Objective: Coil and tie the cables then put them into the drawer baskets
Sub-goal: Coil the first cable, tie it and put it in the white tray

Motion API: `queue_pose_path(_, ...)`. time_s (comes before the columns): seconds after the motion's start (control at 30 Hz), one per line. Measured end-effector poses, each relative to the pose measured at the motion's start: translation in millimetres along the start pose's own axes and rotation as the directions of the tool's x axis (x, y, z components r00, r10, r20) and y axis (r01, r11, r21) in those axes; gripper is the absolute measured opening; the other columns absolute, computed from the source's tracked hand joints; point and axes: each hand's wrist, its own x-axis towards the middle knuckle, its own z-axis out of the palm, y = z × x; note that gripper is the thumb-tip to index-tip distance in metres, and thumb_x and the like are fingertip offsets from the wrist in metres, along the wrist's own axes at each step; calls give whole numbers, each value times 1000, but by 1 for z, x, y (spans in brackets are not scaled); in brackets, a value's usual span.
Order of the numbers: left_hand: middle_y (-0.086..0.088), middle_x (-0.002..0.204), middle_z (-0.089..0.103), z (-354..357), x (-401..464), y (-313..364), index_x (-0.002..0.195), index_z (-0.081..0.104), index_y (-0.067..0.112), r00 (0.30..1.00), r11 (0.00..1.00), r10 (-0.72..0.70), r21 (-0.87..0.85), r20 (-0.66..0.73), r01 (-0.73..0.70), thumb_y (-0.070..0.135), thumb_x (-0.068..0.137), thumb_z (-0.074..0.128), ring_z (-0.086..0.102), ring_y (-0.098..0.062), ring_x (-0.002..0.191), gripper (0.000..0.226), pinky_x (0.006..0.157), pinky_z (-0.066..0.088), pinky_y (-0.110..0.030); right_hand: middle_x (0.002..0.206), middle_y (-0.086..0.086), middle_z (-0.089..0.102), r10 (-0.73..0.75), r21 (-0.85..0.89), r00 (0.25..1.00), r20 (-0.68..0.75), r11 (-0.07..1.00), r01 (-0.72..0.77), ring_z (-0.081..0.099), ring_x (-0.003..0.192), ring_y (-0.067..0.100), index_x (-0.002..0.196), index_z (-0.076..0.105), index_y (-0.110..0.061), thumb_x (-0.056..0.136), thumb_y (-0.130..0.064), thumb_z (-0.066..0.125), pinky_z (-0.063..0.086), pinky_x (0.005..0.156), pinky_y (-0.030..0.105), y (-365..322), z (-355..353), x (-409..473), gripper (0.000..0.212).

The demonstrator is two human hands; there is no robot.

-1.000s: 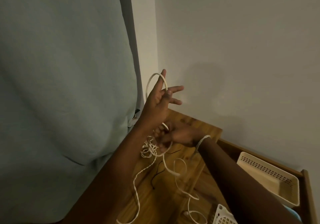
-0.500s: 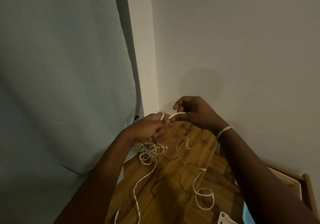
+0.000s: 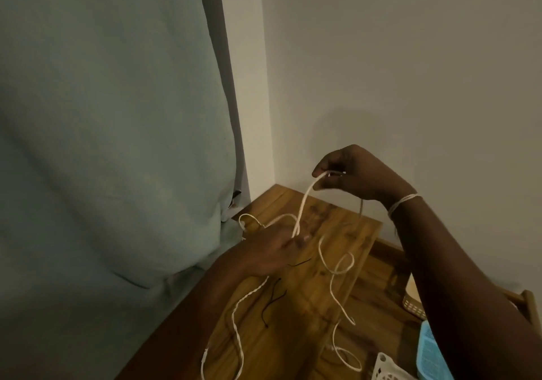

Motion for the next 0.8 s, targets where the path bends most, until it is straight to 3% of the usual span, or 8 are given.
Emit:
queue_pose_path(0.07, 4, 59, 51, -6, -7, 13, 79, 53, 12, 998, 880, 42, -472, -46, -59, 50, 97, 39, 49, -9, 53, 44, 59, 42, -23, 78, -5, 73, 33, 184, 991, -126, 983, -9, 66, 67, 3, 91, 78, -9, 86, -17, 77, 49, 64, 10, 3, 11, -3, 10)
queue_pose_path(0.17, 1, 51, 42, -25, -8, 31, 68, 45, 15, 942, 397, 245, -863, -230, -314, 38, 102, 35, 43, -12, 43, 42, 57, 48, -29, 60, -7, 63, 127, 384, 966, -224, 923, -32, 54, 51, 5, 82, 76, -16, 96, -24, 65, 45, 54, 20, 6, 47, -11, 19)
queue_pose_path(0.27, -13, 78, 68, -49, 0, 46, 69, 46, 14, 859, 10, 330, -909, -391, -417, 30, 102, 33, 68, -30, 94, 38, 105, 41, -46, 57, -4, 60, 150, 468, 988, -20, 875, -124, 56, 51, 13, 77, 72, -24, 101, -24, 58, 50, 56, 32, -1, 90, -22, 28)
queue_pose_path(0.37, -16, 133, 59, -66, 15, 40, 78, 52, 16, 830, 245, 256, -798, -495, -551, 32, 103, 29, 44, -24, 137, 38, 116, 12, -42, 59, -1, 60, 98, 565, 970, 223, 798, -210, 57, 52, 15, 84, 65, -2, 100, -26, 59, 50, 54, 27, -13, 115, -32, 30)
queue_pose_path(0.47, 0, 128, 58, -69, 22, 26, 128, 59, 27, 831, 606, 140, -617, -538, -501, 41, 101, 34, 53, -5, 121, 40, 102, 35, -30, 75, 6, 66, -8, 645, 879, 476, 683, -343, 66, 69, 25, 93, 66, -9, 100, -20, 60, 57, 68, 38, -16, 114, -35, 14)
queue_pose_path(0.57, -2, 132, 58, -57, 25, 12, 114, 53, 57, 819, 888, 149, -289, -554, -357, 37, 104, 33, 63, -16, 100, 30, 80, 53, -27, 96, 16, 70, -129, 676, 747, 652, 544, -496, 73, 87, 31, 117, 59, -4, 100, 2, 51, 61, 82, 48, -18, 106, -34, 20)
queue_pose_path(0.67, 0, 117, 68, -46, 31, -6, 110, 59, 42, 891, 980, 183, 7, -415, -198, 45, 103, 29, 58, 4, 107, 30, 116, 30, -42, 99, 15, 70, -94, 651, 703, 705, 480, -588, 75, 82, 25, 121, 58, -3, 97, 17, 43, 63, 74, 41, -20, 93, -33, 35)
queue_pose_path(0.8, -5, 76, 69, -40, 27, -18, 97, 58, 15, 949, 968, 106, 249, -296, -31, 38, 103, 34, 68, -20, 82, 34, 106, 36, -48, 92, 18, 66, 105, 464, 767, 633, 741, -485, 54, 49, 5, 118, 64, 6, 96, 12, 50, 45, 44, 17, -14, 60, -28, 26)
